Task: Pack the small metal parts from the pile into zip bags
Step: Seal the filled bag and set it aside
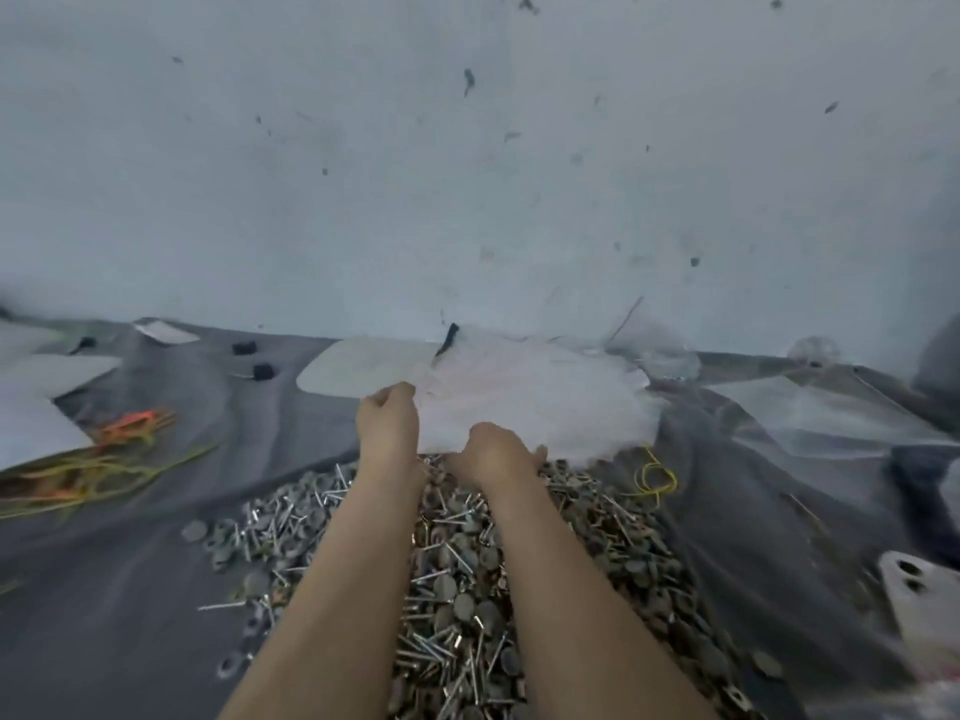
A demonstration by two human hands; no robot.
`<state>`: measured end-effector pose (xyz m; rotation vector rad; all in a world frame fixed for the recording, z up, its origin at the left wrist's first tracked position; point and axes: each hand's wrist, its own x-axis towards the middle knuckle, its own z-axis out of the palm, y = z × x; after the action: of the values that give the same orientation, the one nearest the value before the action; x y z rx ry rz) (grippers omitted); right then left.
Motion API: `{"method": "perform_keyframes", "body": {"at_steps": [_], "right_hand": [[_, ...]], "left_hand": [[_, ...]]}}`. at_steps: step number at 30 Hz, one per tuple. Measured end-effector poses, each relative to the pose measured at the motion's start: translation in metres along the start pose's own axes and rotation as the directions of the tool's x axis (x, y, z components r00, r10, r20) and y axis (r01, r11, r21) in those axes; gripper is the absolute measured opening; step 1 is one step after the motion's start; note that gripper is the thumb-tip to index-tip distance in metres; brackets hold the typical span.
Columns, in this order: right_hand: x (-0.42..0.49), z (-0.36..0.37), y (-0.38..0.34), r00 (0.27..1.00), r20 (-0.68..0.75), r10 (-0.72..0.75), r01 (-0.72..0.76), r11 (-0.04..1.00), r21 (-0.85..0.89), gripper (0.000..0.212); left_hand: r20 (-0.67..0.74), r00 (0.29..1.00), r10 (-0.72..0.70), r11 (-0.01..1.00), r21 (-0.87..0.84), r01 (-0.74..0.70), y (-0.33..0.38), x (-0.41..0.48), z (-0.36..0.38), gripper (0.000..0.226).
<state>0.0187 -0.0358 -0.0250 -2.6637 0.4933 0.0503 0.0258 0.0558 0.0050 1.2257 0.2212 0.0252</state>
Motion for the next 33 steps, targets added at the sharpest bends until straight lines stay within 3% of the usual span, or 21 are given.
{"method": "perform_keyframes", "body": {"at_steps": [2, 5, 9, 13, 16, 18, 20, 21, 23, 25, 27, 29, 31, 33], "right_hand": [[0.007, 0.006, -0.002, 0.999, -0.038, 0.038, -0.038, 0.999, 0.001, 0.013], [0.005, 0.007, 0.0, 0.972, -0.234, 0.036, -0.03, 0.999, 0.028, 0.005], [-0.013, -0.004, 0.002, 0.936, -0.348, -0.056, 0.148, 0.959, 0.242, 0.019], [-0.049, -0.011, -0.006, 0.892, -0.427, -0.146, 0.306, 0.891, 0.336, 0.02], [-0.092, -0.007, -0.016, 0.847, -0.403, -0.347, 0.472, 0.839, 0.27, 0.018], [-0.125, -0.001, -0.015, 0.774, -0.356, -0.524, 0.61, 0.768, 0.195, 0.017], [-0.154, 0.002, -0.003, 0.721, -0.387, -0.575, 0.671, 0.717, 0.186, 0.016], [-0.166, 0.002, 0.007, 0.724, -0.434, -0.536, 0.659, 0.724, 0.206, 0.017], [-0.187, 0.003, 0.031, 0.781, -0.503, -0.369, 0.567, 0.756, 0.326, 0.025], [-0.202, 0.007, 0.051, 0.892, -0.386, -0.235, 0.413, 0.768, 0.489, 0.038], [-0.213, 0.019, 0.058, 0.966, -0.188, -0.177, 0.257, 0.738, 0.624, 0.05], [-0.218, 0.032, 0.058, 0.982, -0.025, -0.185, 0.114, 0.486, 0.867, 0.051], [-0.219, 0.039, 0.058, 0.97, 0.079, -0.231, -0.029, 0.214, 0.976, 0.039], [-0.22, 0.041, 0.058, 0.949, 0.129, -0.287, -0.091, 0.144, 0.985, 0.035]], "left_hand": [[0.026, 0.999, -0.019, 1.0, 0.003, 0.019, -0.007, 0.007, -0.004, 0.026], [0.023, 0.998, -0.056, 0.997, 0.045, 0.055, -0.016, 0.006, -0.007, 0.035], [0.09, 0.992, -0.083, 0.994, 0.078, 0.076, -0.016, -0.007, -0.008, 0.04], [0.179, 0.973, -0.146, 0.989, 0.034, 0.142, -0.009, -0.03, -0.018, 0.042], [0.361, 0.897, -0.256, 0.947, -0.092, 0.308, 0.001, -0.044, -0.038, 0.056], [0.328, 0.926, -0.185, 0.972, -0.079, 0.223, 0.001, -0.054, -0.055, 0.047], [0.236, 0.971, -0.05, 0.998, -0.027, 0.058, -0.006, -0.07, -0.074, 0.022], [0.233, 0.973, 0.004, 1.0, -0.002, -0.003, -0.011, -0.081, -0.085, 0.013], [0.303, 0.95, 0.074, 0.997, -0.009, -0.075, -0.02, -0.101, -0.109, 0.027], [0.44, 0.889, 0.126, 0.992, -0.032, -0.125, -0.026, -0.121, -0.131, 0.038], [0.554, 0.822, 0.136, 0.991, -0.089, -0.104, -0.03, -0.138, -0.148, 0.028], [0.582, 0.8, 0.146, 0.985, -0.161, -0.063, -0.036, -0.151, -0.159, 0.024], [0.579, 0.797, 0.172, 0.973, -0.225, -0.046, -0.042, -0.159, -0.167, 0.024], [0.537, 0.831, 0.146, 0.95, -0.31, 0.033, -0.045, -0.164, -0.171, 0.028]]}}
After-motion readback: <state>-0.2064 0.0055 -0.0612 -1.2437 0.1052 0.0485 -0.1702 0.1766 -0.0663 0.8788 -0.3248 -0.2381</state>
